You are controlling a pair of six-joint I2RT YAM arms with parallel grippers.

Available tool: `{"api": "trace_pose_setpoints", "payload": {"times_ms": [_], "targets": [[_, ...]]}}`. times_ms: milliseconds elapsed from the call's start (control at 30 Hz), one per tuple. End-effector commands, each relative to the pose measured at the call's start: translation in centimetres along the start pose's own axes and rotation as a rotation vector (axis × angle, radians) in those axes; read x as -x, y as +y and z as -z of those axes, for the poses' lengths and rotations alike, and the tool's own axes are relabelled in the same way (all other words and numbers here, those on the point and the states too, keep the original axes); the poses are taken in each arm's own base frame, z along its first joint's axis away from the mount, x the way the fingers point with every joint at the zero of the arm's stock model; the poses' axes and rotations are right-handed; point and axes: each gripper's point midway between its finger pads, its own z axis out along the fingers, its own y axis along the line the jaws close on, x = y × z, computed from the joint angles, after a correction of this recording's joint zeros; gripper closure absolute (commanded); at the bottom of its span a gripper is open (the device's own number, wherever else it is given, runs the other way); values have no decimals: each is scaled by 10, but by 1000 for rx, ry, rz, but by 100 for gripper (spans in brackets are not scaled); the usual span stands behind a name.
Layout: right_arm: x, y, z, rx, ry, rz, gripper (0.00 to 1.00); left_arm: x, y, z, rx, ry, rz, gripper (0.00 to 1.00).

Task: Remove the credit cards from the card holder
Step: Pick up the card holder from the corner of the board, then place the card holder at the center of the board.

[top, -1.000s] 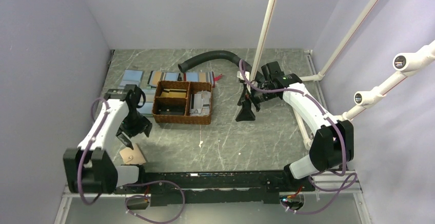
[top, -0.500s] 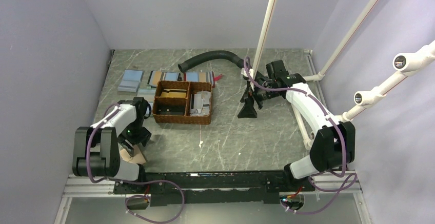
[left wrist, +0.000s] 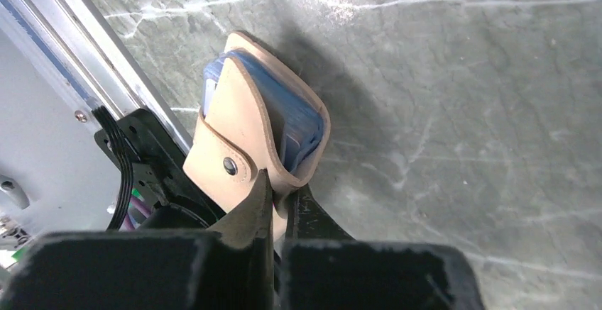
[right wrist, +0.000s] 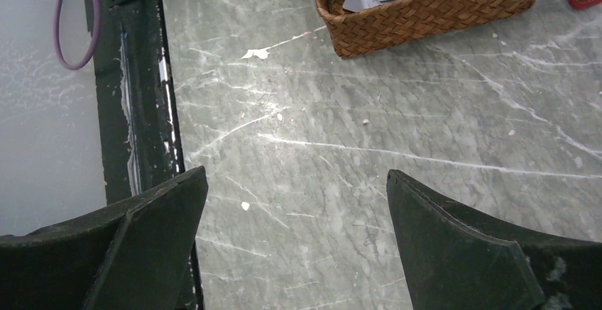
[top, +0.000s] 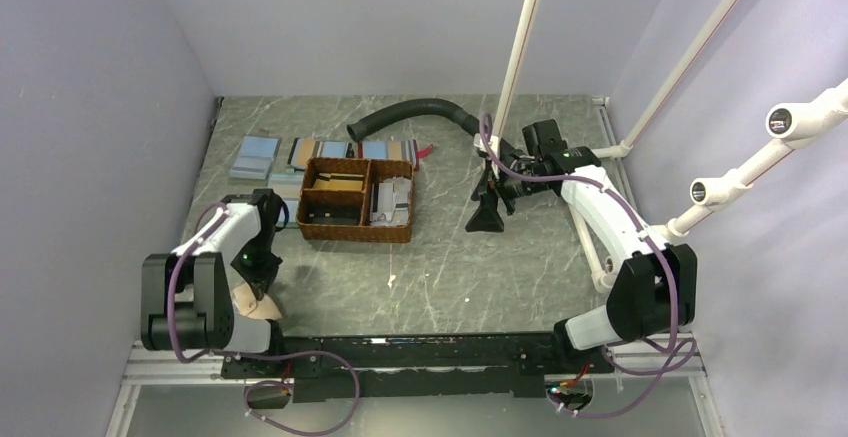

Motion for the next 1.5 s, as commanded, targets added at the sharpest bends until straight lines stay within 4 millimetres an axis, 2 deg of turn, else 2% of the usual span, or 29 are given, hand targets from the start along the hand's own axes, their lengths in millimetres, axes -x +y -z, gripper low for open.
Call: {"api": "trace_pose_setpoints", "payload": {"times_ms": [0,133,267,333,433,567,600,767,833,900,967,1100,1233,1367,1467], "targets": [[8,0,8,-23,-29,53,0,16,-38,34,-250,-30,83,100],[1,-1,9,-30,-9,48,0,3,-56,75,-389,-7,13,100],[-6,3,9,-19,9,39,0,-27,-70,108,-477,16,-21,100],[-10,5,8,-7,14,31,0,-48,-82,122,-521,30,-35,100],[-18,6,4,10,22,22,0,-85,-110,141,-574,41,-78,100],[-23,7,3,18,40,18,0,-129,-144,165,-528,-34,-178,100],[-24,8,3,20,45,20,0,-137,-155,177,-535,-59,-194,100],[-29,17,3,32,57,27,0,-191,-197,176,-510,-34,-322,96],[-33,22,3,37,56,22,0,-205,-207,176,-509,1,-354,85],[-37,29,4,45,51,20,0,-209,-210,182,-524,-4,-388,66],[-41,35,3,53,42,9,0,-207,-210,194,-559,-24,-416,52],[-47,46,0,77,16,-31,0,-198,-199,216,-628,-54,-492,35],[-40,46,-7,104,-45,-90,0,-192,-178,227,-707,-79,-648,31],[-31,39,-22,150,-125,-222,0,-202,-153,222,-862,-60,-852,31],[-35,27,-39,120,-108,-292,0,-200,-136,209,-940,-63,-869,28]]}}
